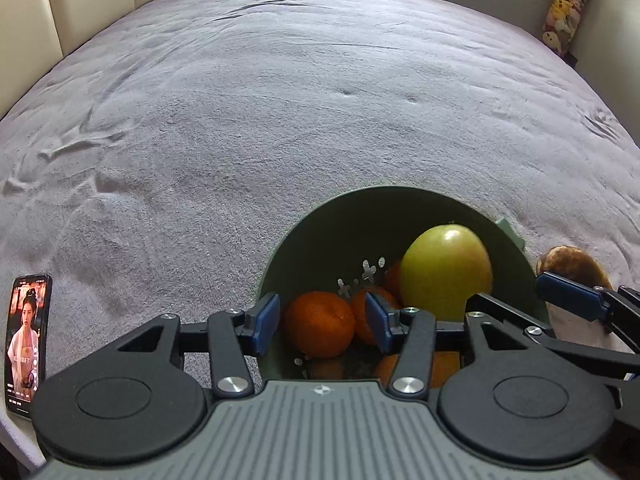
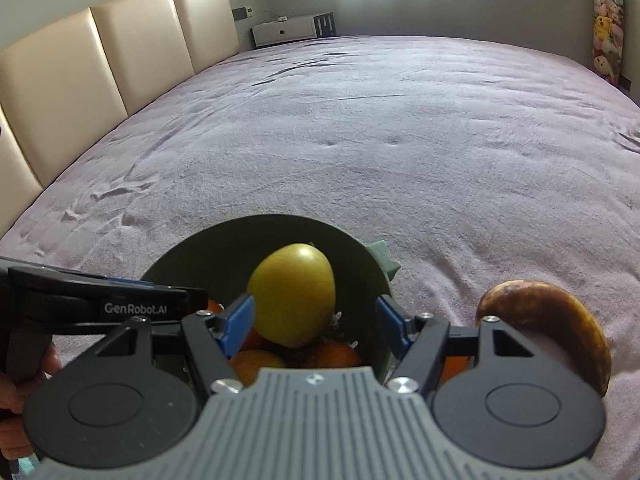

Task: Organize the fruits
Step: 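Move both grippers back toward the last tangerine and the banana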

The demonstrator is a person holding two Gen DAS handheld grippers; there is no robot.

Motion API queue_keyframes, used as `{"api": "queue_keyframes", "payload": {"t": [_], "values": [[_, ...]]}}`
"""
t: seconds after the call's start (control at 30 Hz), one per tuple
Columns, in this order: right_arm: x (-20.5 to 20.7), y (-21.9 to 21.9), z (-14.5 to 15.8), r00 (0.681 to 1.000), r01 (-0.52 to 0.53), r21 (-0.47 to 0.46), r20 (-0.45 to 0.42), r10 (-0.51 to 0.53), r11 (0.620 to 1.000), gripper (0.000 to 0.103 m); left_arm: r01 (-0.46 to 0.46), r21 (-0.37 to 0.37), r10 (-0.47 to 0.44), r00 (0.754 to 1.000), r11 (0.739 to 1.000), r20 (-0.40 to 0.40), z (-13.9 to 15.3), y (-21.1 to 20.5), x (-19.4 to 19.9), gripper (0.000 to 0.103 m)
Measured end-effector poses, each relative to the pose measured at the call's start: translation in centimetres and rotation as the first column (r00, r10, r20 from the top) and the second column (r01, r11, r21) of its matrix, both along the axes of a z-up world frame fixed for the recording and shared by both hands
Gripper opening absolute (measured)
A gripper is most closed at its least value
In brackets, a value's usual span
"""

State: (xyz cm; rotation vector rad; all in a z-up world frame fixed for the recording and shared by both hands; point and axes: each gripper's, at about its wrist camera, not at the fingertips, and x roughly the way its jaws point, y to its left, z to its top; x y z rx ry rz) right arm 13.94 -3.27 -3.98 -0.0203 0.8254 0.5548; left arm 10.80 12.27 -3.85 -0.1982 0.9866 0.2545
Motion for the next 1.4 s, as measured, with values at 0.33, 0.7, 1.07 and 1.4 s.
{"api": "queue_keyframes", "payload": {"t": [0.33,0.7,1.07,1.4], "values": [[-0.7,-1.7,2.2,0.997,0.063,0.017,0.046,-0.063,0.998,0.065,0.027,-0.027,-0.025,0.997,0.999,0.075,2.0,-0.9,-0.8,0.072],[-2.1,-5.2,4.2,0.982,0.169,-0.022,0.085,-0.167,0.985,0.070,0.138,-0.002,-0.134,0.968,0.990,0.211,4.5,-4.3,-1.7,0.076],[-3.3,-10.6,4.3,0.959,0.284,-0.040,0.033,-0.283,0.958,0.070,0.268,0.059,-0.274,0.932,0.962,0.236,5.0,-9.3,-2.0,0.076],[-4.7,-14.7,3.4,0.935,0.353,-0.081,-0.002,-0.354,0.932,0.070,0.415,0.126,-0.434,0.868,0.901,0.240,4.2,-14.2,-2.5,0.076]]}}
